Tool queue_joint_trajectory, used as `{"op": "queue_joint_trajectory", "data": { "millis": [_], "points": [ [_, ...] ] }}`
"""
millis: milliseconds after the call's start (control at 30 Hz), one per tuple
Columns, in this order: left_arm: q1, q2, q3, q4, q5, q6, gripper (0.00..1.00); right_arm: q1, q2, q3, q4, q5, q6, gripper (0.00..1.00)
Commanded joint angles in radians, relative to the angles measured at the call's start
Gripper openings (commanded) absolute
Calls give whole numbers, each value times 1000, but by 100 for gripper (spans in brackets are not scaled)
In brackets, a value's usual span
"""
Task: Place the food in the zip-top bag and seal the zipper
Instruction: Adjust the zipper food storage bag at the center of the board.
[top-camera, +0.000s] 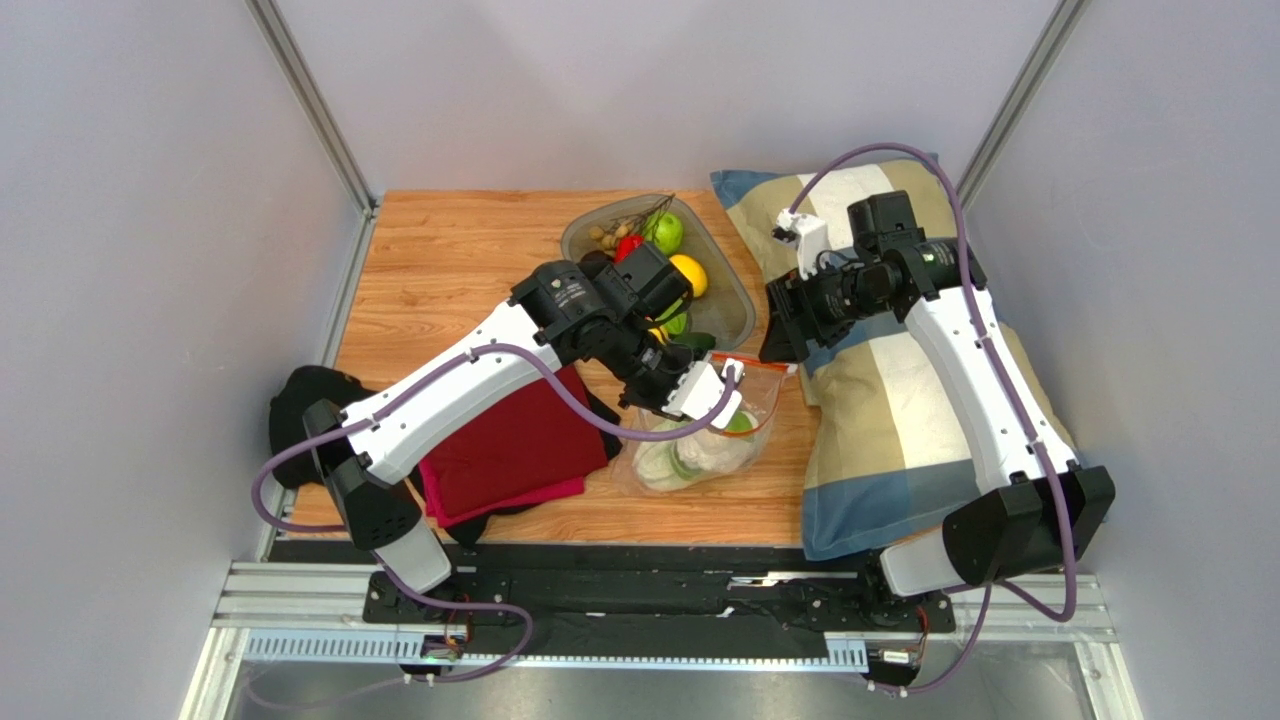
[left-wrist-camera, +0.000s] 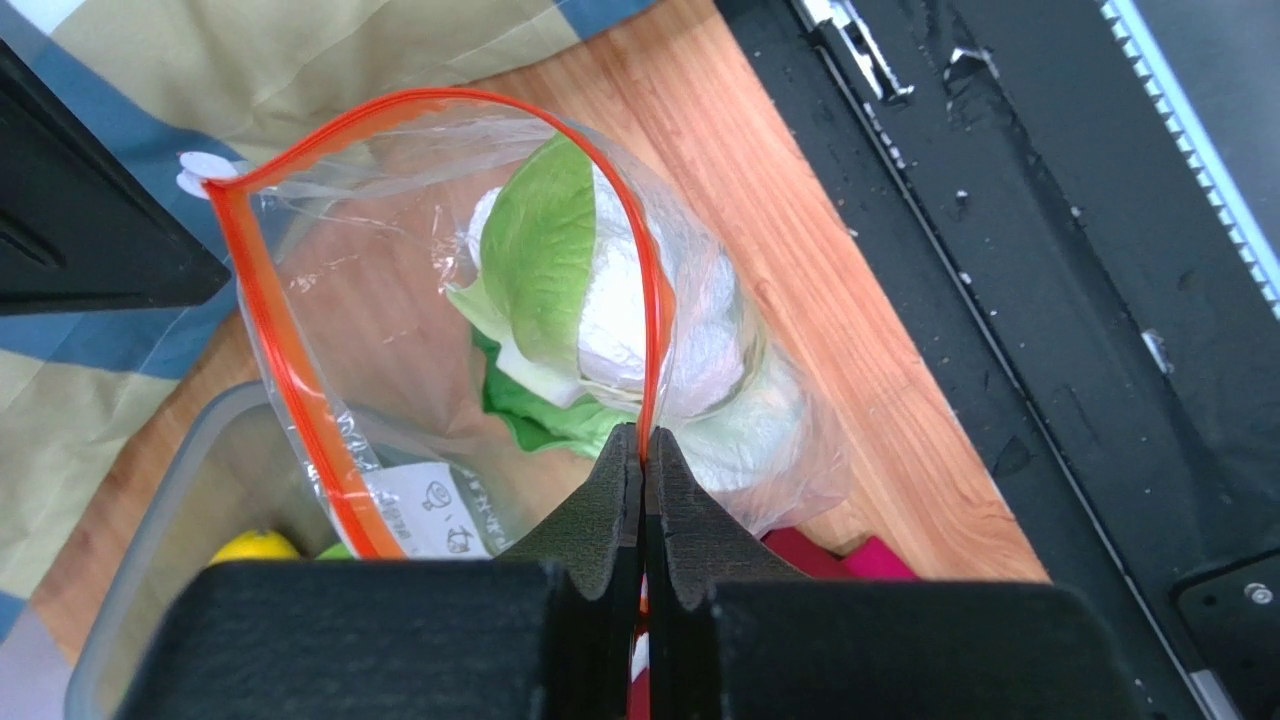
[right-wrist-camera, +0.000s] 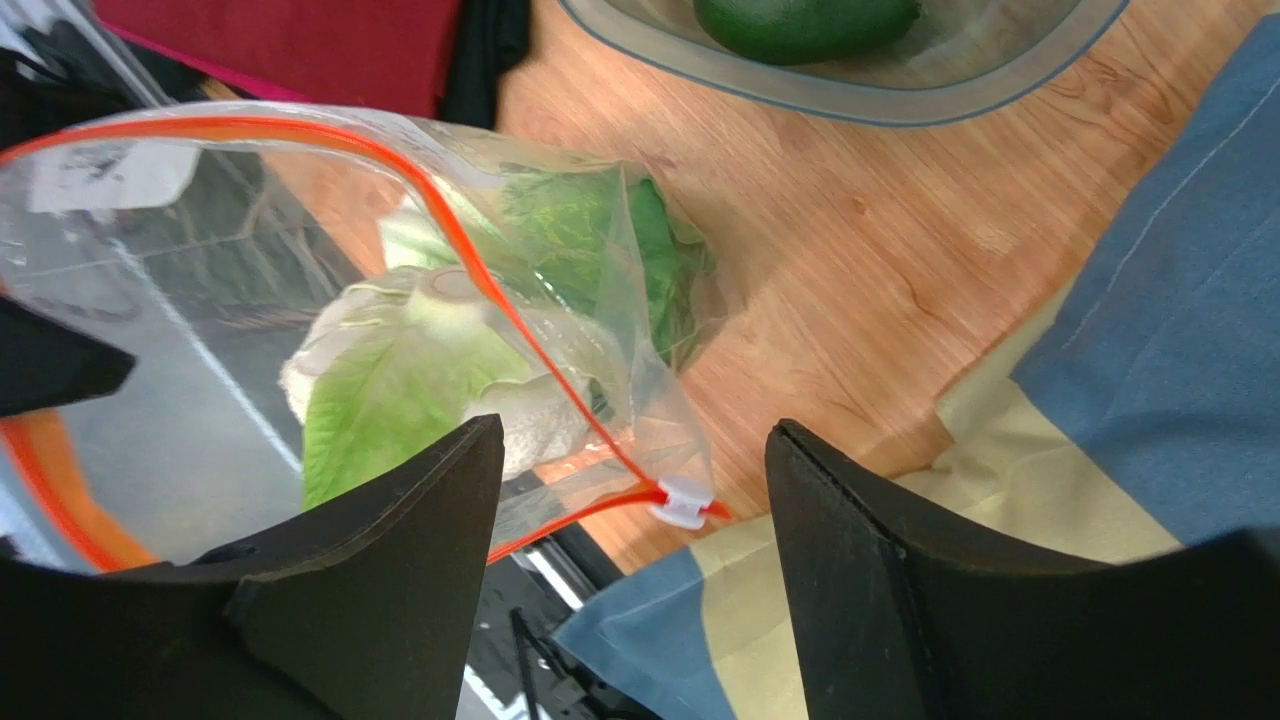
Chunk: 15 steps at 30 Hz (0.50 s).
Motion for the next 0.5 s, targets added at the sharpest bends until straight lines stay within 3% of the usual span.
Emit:
{"op": "queue_joint_trajectory", "data": {
  "millis": [0, 133, 467],
  "points": [
    [4, -49, -29, -1, 108, 31, 0, 42, 2, 29, -19, 105, -92, 71],
    [6, -81, -87, 44, 96, 28, 0, 72, 35, 25, -30, 122, -106, 74],
    [92, -83, -118, 71, 159, -39, 0, 120, 69, 39, -192, 103, -180, 69]
  ]
}}
